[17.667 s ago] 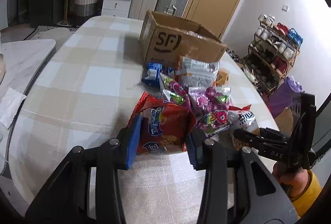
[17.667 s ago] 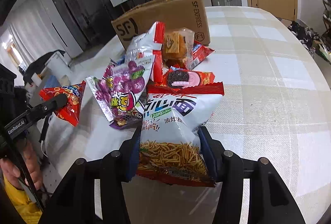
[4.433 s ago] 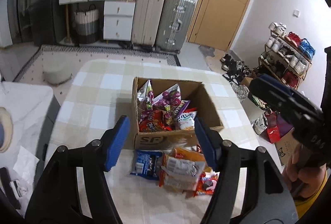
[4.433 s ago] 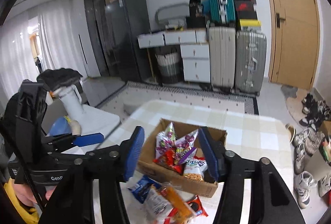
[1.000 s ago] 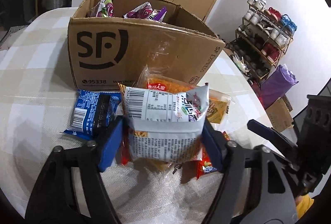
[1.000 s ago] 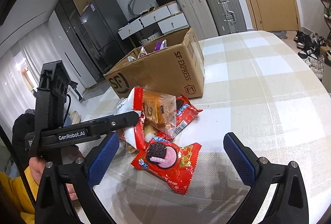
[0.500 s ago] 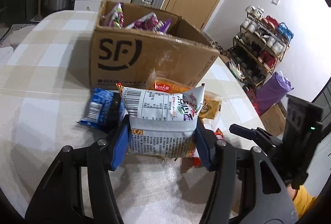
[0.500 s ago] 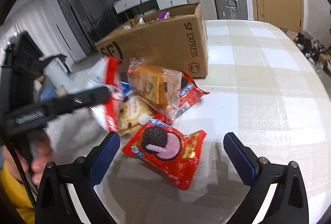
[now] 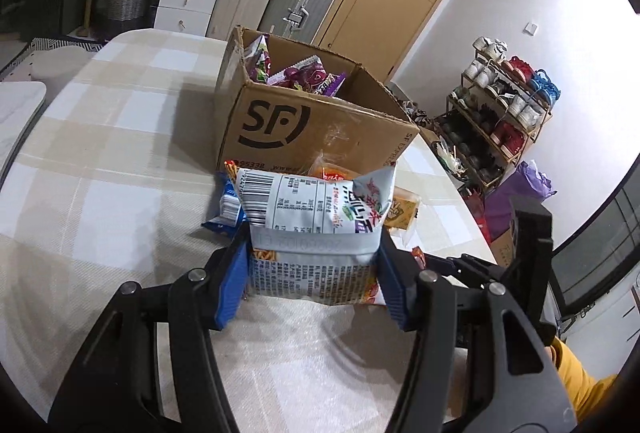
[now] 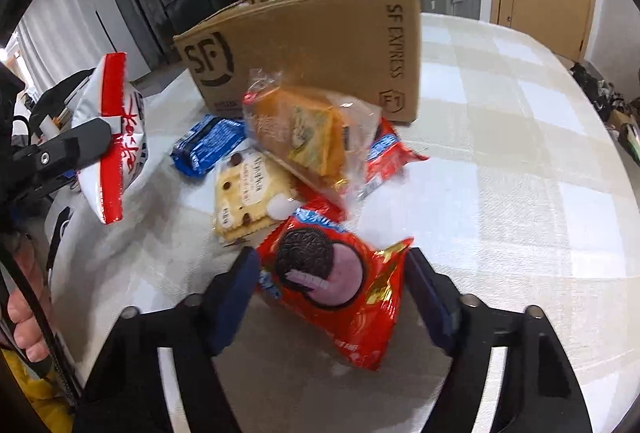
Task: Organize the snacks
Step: 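Lift both bags and carry them over the SF box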
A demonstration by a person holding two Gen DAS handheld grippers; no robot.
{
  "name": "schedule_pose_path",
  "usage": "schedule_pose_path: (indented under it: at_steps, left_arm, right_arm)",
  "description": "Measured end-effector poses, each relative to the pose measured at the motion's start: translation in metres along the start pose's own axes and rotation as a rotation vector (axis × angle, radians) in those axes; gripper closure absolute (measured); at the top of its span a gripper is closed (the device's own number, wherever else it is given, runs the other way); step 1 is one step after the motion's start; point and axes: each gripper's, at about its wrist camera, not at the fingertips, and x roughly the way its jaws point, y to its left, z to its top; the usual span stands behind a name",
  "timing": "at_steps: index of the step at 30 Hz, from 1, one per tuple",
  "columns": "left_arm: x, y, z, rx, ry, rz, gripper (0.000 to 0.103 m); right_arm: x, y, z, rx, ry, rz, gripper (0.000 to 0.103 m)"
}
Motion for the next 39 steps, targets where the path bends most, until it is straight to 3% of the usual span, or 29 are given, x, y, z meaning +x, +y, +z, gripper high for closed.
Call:
schedule_pose_path:
  at_steps: [2,3,7,12,19,30,39]
  left_arm:
    - [-0.009,0.002,-0.002,-0.007,-0.008,-0.002,0.048]
    - [-0.012,0.002,-0.003,-0.008,-0.011,-0.003,0.048]
    - [-0.030,0.004,-0.006,-0.009,-0.034,-0.001,0.048]
    - [-0.050,0.004,-0.013,-0.007,-0.049,0.000,0.048]
    - [-0.085,-0.004,-0.020,0.004,-0.098,0.000,0.048]
    - [-0.151,-0.036,-0.031,0.065,-0.177,0.003,0.048]
    - [-0.192,-0.053,-0.028,0.080,-0.224,-0.032,0.048]
  right_arm:
    - [0.000,0.004,0.000,-0.029,0.012,-0.013,0.040]
    - [0.000,0.009,-0.002,-0.047,0.019,-0.019,0.049]
    - [-0.007,0.008,-0.008,-0.024,0.007,0.013,0.053]
    - [-0.025,0.003,-0.018,0.017,-0.029,0.033,0.054]
    - [-0.084,0.003,-0.022,0.047,-0.133,0.063,0.054]
    - [-0.186,0.040,-0.013,0.008,-0.357,0.214,0.054]
    - [-0.240,0.058,-0.009,-0.033,-0.480,0.258,0.054]
